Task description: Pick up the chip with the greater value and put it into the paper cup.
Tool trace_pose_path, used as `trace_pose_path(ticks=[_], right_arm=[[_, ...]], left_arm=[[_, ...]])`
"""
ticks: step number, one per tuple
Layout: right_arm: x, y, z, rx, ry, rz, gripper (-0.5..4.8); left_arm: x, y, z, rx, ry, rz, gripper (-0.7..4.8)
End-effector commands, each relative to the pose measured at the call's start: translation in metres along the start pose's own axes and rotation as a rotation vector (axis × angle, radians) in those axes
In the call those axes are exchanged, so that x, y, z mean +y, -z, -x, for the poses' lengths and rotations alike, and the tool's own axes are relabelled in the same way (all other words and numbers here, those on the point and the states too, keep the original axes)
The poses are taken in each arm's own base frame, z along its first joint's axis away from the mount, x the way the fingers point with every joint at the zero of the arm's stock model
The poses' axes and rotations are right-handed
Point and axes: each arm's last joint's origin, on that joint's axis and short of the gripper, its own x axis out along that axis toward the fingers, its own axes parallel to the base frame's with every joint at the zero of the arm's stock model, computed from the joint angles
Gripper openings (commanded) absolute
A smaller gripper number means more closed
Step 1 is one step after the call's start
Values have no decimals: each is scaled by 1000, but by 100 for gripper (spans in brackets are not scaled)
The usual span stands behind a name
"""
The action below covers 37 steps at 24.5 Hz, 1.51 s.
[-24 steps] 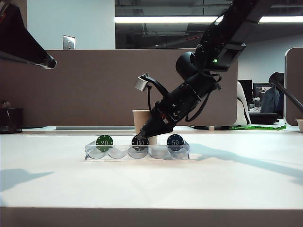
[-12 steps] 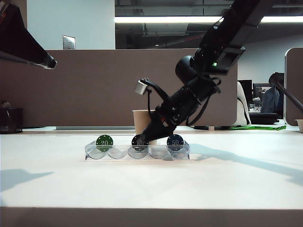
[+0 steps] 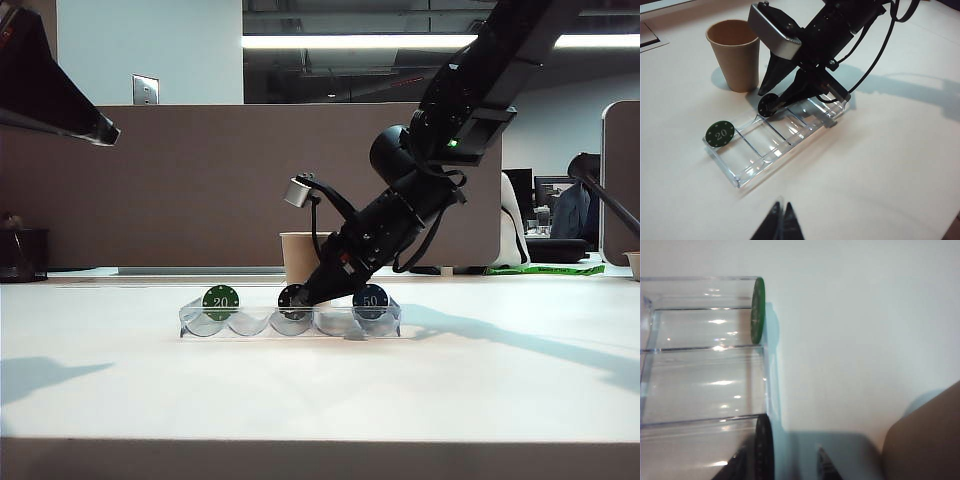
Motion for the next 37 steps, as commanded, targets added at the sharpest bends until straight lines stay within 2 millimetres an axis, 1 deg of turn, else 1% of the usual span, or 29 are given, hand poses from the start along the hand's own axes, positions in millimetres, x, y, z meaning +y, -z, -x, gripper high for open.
trace_pose_path(ticks=[1, 14, 15, 17, 22, 24, 37], right_arm=[[-1, -4, 3, -17, 5, 6, 198], [-1, -5, 3, -36, -10, -4, 196], [-1, -5, 3, -36, -10, -7, 190], [-1, -5, 3, -36, -10, -16, 158], [-1, -5, 3, -36, -10, -17, 155], [-1, -5, 3, -37, -10, -17, 145], [-1, -8, 5, -57, -18, -18, 147]], left_arm=[[0, -2, 0, -15, 3, -7, -5], [0, -2, 0, -15, 3, -7, -5], [0, -2, 0, -15, 3, -7, -5], [0, -2, 0, -15, 3, -7, -5], [0, -2, 0, -15, 3, -7, -5], [0, -2, 0, -15, 3, -7, -5], [0, -2, 0, -15, 3, -7, -5]])
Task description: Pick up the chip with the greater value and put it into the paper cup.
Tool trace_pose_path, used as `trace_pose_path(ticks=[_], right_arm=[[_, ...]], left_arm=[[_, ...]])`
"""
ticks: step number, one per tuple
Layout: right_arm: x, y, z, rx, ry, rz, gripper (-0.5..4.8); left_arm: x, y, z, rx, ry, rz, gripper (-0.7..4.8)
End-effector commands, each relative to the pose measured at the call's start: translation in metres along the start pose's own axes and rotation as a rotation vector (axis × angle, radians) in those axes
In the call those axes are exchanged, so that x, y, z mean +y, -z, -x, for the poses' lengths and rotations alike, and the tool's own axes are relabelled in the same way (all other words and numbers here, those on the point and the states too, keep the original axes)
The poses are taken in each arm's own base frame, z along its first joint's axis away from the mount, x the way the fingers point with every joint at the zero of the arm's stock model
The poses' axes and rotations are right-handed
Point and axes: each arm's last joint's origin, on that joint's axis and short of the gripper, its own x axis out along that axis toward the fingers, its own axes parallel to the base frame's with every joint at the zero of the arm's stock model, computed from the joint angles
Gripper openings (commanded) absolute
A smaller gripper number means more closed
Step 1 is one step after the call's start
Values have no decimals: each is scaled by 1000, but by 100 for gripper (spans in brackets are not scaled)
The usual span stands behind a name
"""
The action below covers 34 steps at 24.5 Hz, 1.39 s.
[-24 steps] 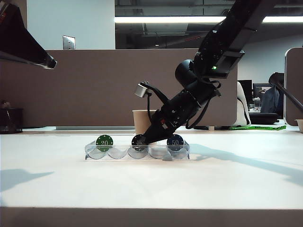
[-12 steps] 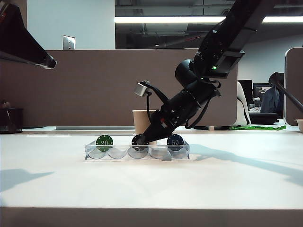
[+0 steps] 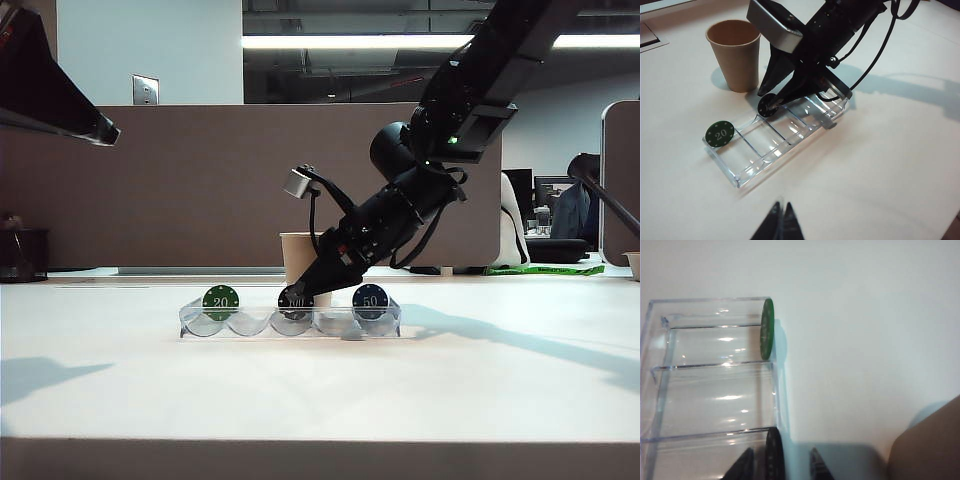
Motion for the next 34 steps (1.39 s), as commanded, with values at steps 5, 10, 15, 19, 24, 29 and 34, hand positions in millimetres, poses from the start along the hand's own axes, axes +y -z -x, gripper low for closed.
trace_pose_path(ticks=[5, 10, 15, 19, 24, 29, 34], right_arm=[[-1, -4, 3, -18, 3, 3, 143], [-1, -4, 3, -18, 3, 4, 100], [-1, -6, 4, -25, 0, 5, 94], [-1, -10, 7, -30, 6, 13, 94], [-1, -9, 7, -28, 4, 9, 93], [-1, -9, 7, -28, 3, -7, 89], [-1, -9, 7, -28, 3, -10, 60]], left_arm=[[0, -2, 0, -15, 3, -7, -5], [0, -2, 0, -14, 3, -7, -5], [0, -2, 0, -14, 3, -7, -5], [0, -2, 0, -14, 3, -7, -5], [0, -2, 0, -14, 3, -6, -5], [0, -2, 0, -12, 4, -5, -6], [0, -2, 0, -12, 4, -5, -5]])
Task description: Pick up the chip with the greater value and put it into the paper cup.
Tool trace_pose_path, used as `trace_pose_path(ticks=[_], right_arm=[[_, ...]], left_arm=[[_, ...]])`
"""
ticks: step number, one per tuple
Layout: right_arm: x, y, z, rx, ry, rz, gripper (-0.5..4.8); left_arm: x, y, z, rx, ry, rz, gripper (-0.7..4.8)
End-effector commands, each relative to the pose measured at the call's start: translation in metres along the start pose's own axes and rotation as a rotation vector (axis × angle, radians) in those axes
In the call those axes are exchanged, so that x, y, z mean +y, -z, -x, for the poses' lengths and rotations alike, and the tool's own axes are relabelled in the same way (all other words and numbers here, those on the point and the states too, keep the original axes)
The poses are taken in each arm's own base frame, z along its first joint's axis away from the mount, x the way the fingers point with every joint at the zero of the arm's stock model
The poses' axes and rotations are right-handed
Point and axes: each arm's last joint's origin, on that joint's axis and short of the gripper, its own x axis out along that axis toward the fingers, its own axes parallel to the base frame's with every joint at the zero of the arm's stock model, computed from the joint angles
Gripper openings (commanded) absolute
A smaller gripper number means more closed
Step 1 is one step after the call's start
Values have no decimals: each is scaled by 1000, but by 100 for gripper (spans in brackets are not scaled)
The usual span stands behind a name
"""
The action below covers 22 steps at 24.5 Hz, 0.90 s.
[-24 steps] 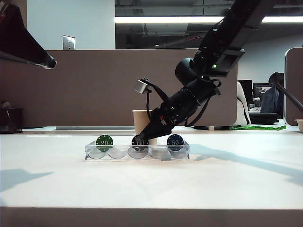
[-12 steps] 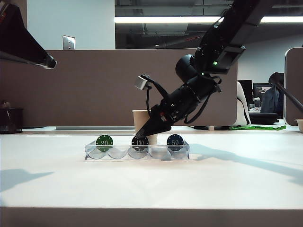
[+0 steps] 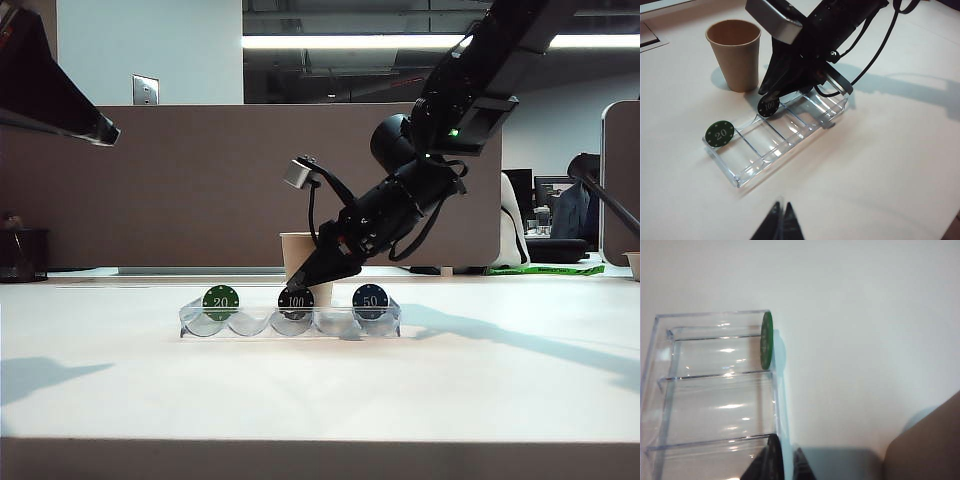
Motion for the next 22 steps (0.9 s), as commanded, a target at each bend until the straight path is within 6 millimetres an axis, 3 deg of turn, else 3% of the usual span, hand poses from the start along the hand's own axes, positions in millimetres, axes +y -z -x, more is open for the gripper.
trace_pose_path(ticks=[1, 17, 19, 22], right_arm=[[0, -3, 2, -15, -1, 1, 41], [3, 0, 2, 10, -27, -37, 39], [3, 0, 2, 10, -26, -36, 2], [3, 0, 2, 10, -27, -37, -6]], left_arm=[[0, -2, 0, -12, 4, -5, -6], [0, -2, 0, -12, 4, -5, -5], [0, -2, 0, -12, 4, -5, -5], [0, -2, 0, -11, 4, -5, -5]])
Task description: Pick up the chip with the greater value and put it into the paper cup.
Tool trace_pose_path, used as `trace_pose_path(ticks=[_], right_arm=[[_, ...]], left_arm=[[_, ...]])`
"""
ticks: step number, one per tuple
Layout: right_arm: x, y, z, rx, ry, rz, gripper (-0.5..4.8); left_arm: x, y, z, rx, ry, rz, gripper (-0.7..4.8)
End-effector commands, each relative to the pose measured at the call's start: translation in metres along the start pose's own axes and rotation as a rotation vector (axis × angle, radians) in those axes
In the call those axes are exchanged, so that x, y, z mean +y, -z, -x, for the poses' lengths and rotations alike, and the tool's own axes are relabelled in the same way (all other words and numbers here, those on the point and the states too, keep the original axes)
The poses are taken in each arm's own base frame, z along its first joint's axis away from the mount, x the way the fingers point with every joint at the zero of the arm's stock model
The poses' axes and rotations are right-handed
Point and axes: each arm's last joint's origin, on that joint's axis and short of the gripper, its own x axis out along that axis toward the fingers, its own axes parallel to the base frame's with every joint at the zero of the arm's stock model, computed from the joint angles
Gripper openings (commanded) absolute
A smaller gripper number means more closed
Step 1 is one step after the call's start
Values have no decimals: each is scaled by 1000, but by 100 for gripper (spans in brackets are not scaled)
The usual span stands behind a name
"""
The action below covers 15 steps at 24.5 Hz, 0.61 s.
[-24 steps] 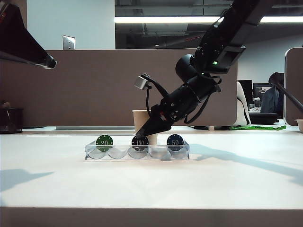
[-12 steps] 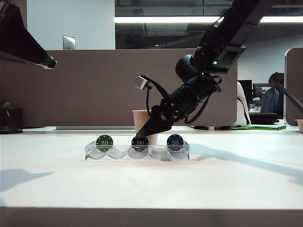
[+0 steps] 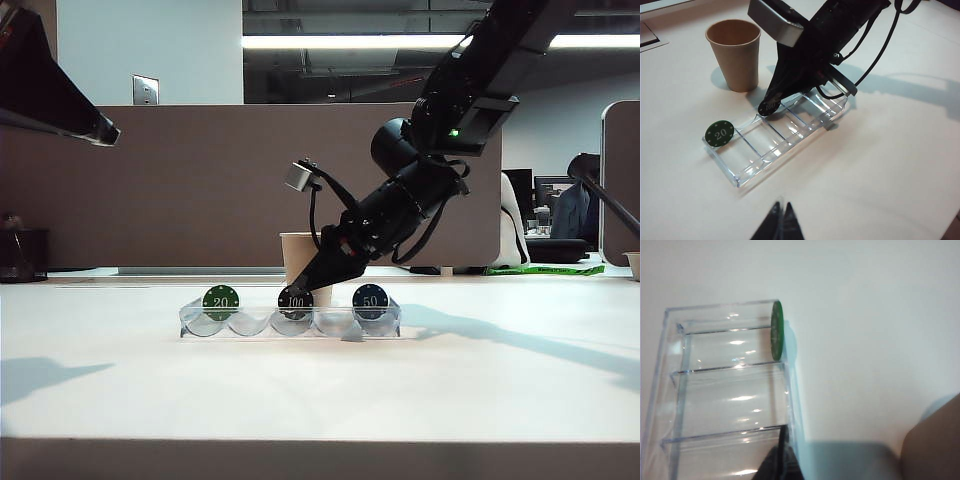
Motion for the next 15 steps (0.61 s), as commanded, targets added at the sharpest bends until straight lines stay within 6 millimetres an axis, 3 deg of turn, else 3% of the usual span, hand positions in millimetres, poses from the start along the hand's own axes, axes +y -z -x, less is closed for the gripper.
trace_pose_path(ticks=[1, 10, 15], right_arm=[[0, -3, 2, -11, -1, 2, -6], [2, -13, 10, -37, -3, 19, -6], [4, -43, 36, -88, 58, 92, -6]], left_arm=[[0, -2, 0, -12, 4, -5, -5], [0, -2, 0, -12, 4, -5, -5], [0, -2, 0, -13, 3, -5, -5]])
